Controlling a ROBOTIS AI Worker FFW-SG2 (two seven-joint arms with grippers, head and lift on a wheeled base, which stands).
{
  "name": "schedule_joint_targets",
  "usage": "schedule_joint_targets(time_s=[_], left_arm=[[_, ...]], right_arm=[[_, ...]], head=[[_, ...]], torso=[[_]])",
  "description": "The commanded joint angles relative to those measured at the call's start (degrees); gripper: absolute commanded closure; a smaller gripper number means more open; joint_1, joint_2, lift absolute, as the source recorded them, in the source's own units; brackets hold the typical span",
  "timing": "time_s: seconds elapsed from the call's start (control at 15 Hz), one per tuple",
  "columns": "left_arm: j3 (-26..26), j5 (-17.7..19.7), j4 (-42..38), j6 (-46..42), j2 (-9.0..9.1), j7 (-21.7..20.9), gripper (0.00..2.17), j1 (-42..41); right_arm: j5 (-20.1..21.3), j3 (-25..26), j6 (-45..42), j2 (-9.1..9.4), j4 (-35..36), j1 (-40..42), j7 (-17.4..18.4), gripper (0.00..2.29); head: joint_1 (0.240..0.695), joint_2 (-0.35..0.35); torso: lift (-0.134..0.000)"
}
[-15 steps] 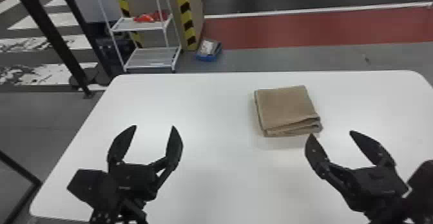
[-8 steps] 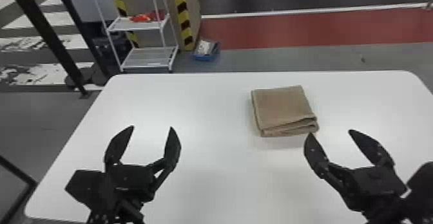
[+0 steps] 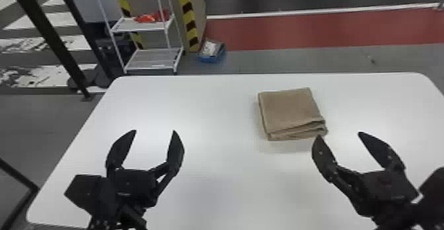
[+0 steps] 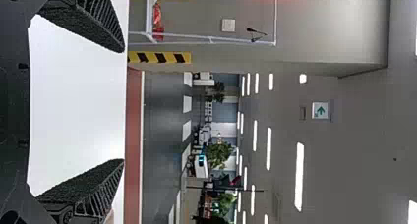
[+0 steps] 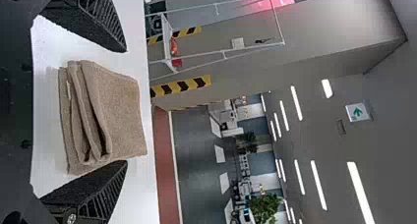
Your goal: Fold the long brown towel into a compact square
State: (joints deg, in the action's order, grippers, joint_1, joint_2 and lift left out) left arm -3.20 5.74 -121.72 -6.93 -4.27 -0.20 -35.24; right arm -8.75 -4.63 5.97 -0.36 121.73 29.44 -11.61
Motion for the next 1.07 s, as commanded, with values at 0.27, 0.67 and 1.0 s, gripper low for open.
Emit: schedule_joint_targets(time_s=[0.27,0.67,1.0], left_arm=[[-0.05,-0.2,-0.18,0.22,-0.04,-0.06,0.09,0.17],[0.21,-0.56,-0.18,0.74,-0.04,0.2,0.09,0.53],[0.3,-0.56,-0.09,1.09,-0.04,0.11,0.09,0.7]], right_arm=[[0.23,0.06,-0.38,-0.08,0.17,0.0,0.1,0.07],[-0.21,0.15,-0.38,-0.26,0.17,-0.09,0.1,0.07],[-0.21,0.15,-0.38,-0.52,0.26,-0.09,0.27,0.07]], head=[[0.695,0.161],[0.695,0.161],[0.695,0.155]], torso=[[-0.119],[-0.119],[-0.119]])
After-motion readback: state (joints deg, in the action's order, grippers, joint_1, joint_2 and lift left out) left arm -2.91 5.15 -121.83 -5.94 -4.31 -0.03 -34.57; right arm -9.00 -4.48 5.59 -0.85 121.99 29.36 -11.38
